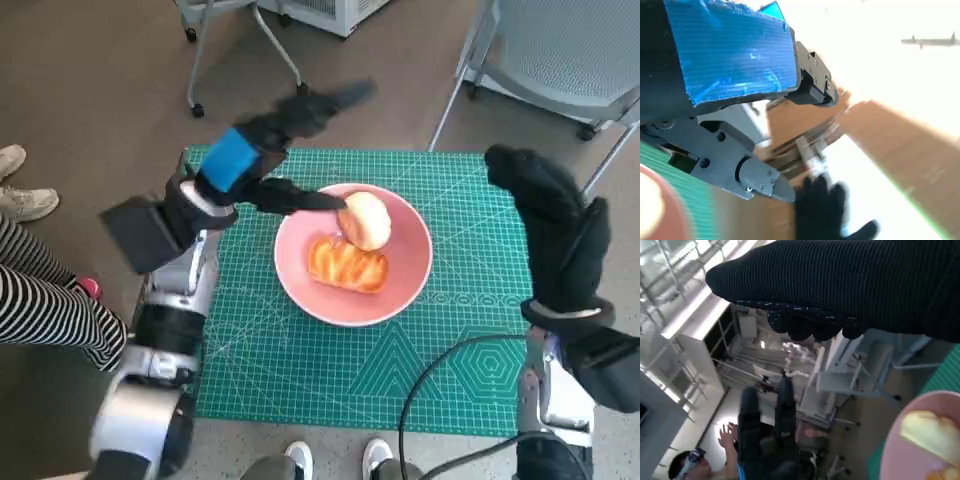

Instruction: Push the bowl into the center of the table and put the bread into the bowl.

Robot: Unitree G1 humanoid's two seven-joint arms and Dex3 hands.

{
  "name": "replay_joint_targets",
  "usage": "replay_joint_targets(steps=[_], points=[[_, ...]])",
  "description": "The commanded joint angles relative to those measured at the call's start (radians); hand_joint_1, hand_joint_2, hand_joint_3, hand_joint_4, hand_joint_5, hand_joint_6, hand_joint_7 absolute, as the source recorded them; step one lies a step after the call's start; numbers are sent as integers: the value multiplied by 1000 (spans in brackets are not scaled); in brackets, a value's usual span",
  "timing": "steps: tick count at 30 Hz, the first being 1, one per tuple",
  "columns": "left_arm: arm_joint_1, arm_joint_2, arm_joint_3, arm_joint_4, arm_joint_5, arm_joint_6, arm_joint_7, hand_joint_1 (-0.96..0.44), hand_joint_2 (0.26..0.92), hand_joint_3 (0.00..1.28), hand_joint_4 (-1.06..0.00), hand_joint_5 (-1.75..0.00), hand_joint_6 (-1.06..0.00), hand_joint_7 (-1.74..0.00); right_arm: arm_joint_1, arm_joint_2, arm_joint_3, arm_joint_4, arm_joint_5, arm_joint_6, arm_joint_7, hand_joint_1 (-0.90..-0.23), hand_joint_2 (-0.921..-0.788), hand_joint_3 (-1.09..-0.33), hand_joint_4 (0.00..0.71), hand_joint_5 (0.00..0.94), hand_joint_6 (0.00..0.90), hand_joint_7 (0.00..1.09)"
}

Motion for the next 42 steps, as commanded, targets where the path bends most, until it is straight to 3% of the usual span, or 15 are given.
replay_joint_targets(steps=[1,7,16,26,34,42], points=[[101,-70,30,-154,-79,83,61,-642,920,346,-151,0,-298,-6,-9,1,2,-15,-15,18,-27,-673,-921,-708,201,0,94,563],[136,-86,54,-157,-102,86,29,-689,921,371,-94,-2,-211,-1,-31,7,9,-22,-27,16,-49,-672,-921,-711,199,0,95,558],[146,-90,67,-151,-99,75,-20,-694,921,346,-103,-10,-190,-1,-61,15,24,-23,-44,19,-74,-679,-921,-714,205,3,97,555],[152,-109,87,-151,-116,79,-43,-619,921,301,-100,-7,-190,-2,-87,13,27,-5,-35,29,-71,-686,-921,-705,217,8,120,562],[153,-107,98,-143,-88,57,-26,-578,921,289,-114,-13,-216,-17,-98,8,21,-4,-21,49,-68,-686,-921,-684,222,8,134,562],[163,-101,93,-164,-54,60,16,-575,921,282,-131,-20,-251,-42,-113,3,19,-13,-29,72,-73,-683,-921,-680,214,3,129,554]])
